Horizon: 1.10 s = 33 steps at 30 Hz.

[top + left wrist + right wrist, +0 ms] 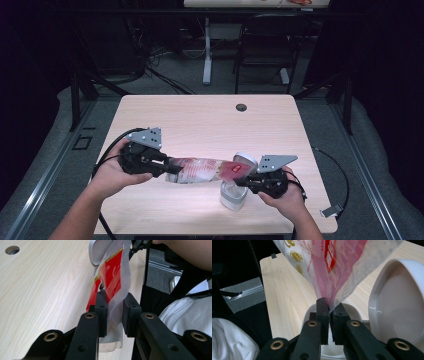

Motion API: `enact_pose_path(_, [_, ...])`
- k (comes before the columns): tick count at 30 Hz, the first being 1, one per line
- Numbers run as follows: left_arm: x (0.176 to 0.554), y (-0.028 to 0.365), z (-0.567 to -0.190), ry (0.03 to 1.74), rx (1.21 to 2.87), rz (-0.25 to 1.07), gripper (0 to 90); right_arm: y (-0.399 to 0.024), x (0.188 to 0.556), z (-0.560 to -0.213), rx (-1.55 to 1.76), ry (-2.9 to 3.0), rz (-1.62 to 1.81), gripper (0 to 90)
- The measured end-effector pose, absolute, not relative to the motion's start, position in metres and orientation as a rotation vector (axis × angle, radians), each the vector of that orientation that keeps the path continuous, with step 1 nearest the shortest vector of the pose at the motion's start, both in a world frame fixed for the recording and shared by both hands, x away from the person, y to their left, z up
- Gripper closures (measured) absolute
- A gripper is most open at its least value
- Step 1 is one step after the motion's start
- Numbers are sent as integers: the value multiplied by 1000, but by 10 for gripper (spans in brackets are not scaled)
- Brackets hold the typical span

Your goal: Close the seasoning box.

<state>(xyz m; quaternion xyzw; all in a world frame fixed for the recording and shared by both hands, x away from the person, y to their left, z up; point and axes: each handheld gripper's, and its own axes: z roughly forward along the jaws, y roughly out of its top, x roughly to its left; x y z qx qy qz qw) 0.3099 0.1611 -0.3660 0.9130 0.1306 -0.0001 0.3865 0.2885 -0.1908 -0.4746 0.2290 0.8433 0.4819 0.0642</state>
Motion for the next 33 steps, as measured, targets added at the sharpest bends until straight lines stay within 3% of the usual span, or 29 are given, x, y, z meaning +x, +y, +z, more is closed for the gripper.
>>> enact_pose_path(33, [311,160,-364,321,2321,5,777,-190,289,-478,693,2550,1464,862])
